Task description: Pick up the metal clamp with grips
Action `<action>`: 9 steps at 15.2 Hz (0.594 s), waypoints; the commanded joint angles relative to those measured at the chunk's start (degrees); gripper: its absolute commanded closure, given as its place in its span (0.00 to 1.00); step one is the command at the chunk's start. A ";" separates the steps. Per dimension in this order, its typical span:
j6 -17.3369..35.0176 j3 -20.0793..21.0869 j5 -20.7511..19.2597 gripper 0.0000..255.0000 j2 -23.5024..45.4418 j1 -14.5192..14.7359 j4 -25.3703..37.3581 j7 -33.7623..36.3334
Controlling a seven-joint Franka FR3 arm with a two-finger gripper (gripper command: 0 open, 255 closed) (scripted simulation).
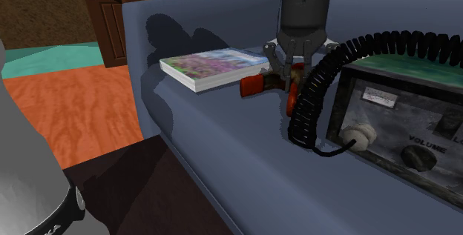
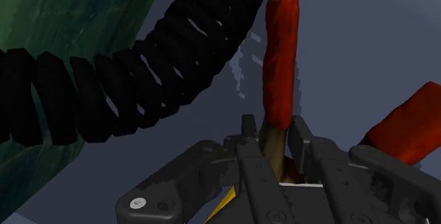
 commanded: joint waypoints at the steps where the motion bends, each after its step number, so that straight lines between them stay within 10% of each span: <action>1: 0.01 0.00 0.00 1.00 0.00 0.00 0.00 0.00; 9: -5.93 0.52 -0.20 1.00 -2.94 -0.03 3.03 0.19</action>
